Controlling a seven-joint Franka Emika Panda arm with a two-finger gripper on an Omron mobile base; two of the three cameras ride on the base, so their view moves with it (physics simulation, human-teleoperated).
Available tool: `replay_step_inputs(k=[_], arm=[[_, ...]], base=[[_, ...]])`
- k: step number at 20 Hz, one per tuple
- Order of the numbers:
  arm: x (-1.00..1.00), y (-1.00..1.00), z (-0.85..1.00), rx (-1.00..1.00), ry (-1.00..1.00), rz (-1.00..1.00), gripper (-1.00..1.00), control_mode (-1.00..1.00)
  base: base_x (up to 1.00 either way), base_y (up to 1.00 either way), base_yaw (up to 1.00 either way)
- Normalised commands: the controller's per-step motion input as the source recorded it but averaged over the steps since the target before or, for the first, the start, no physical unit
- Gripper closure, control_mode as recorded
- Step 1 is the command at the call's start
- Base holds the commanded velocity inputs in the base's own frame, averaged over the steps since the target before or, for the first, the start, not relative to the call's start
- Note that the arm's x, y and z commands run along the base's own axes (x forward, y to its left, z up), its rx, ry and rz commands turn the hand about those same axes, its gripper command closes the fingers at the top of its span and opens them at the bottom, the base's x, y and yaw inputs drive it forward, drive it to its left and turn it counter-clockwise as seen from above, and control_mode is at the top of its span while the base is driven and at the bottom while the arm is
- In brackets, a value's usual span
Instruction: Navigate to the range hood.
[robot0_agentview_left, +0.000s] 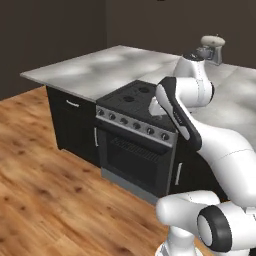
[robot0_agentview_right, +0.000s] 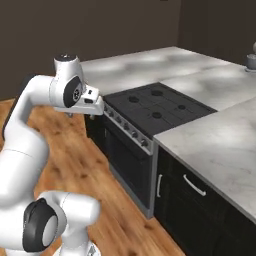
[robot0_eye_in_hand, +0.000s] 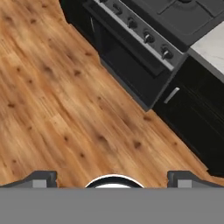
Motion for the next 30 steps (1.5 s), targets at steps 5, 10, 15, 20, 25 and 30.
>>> replay_step_inputs(k=[5, 10, 15, 20, 25, 30], arm=[[0.0, 0.0, 0.0, 0.0, 0.0, 0.0, -1.0, 1.0], [0.0, 0.0, 0.0, 0.0, 0.0, 0.0, -1.0, 1.0], [0.0, 0.0, 0.0, 0.0, 0.0, 0.0, -1.0, 1.0], [0.0, 0.0, 0.0, 0.0, 0.0, 0.0, -1.0, 1.0], [0.0, 0.0, 0.0, 0.0, 0.0, 0.0, -1.0, 1.0], [0.0, 0.0, 0.0, 0.0, 0.0, 0.0, -1.0, 1.0]], base=[[0.73, 0.46, -0.38], [0.74, 0.44, -0.44], [0.65, 0.38, -0.44], [0.69, 0.31, -0.44], [0.67, 0.38, -0.33], [0.6, 0.54, -0.18]])
